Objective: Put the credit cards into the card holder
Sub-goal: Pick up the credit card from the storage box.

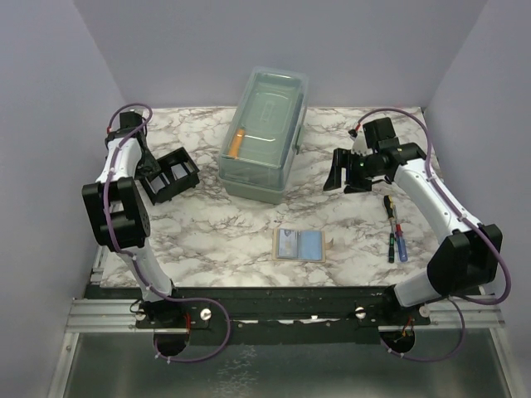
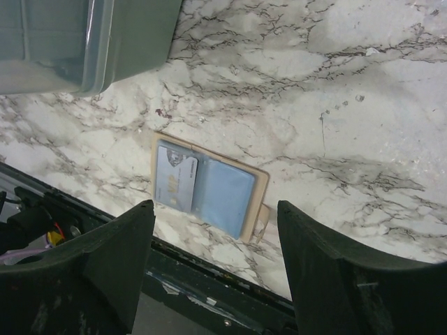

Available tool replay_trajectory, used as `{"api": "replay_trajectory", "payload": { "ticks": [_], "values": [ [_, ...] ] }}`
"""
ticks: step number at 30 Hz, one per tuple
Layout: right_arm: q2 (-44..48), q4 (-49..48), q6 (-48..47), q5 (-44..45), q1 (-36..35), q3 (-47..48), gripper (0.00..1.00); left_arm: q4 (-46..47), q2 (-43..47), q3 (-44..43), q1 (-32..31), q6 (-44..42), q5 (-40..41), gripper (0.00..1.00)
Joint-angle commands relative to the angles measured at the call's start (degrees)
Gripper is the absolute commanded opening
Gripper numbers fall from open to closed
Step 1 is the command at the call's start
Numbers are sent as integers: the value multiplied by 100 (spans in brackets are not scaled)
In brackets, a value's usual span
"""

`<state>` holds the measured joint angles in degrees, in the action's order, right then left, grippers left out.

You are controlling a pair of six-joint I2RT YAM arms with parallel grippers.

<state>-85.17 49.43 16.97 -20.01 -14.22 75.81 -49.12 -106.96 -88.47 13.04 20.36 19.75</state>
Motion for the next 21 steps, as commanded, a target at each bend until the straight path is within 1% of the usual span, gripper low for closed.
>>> {"api": "replay_trajectory", "payload": {
  "ticks": [1,8,13,18,21],
  "values": [
    [-123,121,-116,-212,27,233,74,-45,-302,-230,15,-107,-92,77],
    [-209,89,-124,-275,25,309,73,-201,-583,-470,15,-42,-220,76],
    [-237,84,-141,-354,26,327,73,-269,-716,-443,15,76,-274,76],
    [-220,85,-150,-341,24,307,73,-273,-771,-359,15,75,-220,73],
    [-228,67,-155,-350,24,294,73,-273,-769,-327,15,87,-250,69]
  ]
}}
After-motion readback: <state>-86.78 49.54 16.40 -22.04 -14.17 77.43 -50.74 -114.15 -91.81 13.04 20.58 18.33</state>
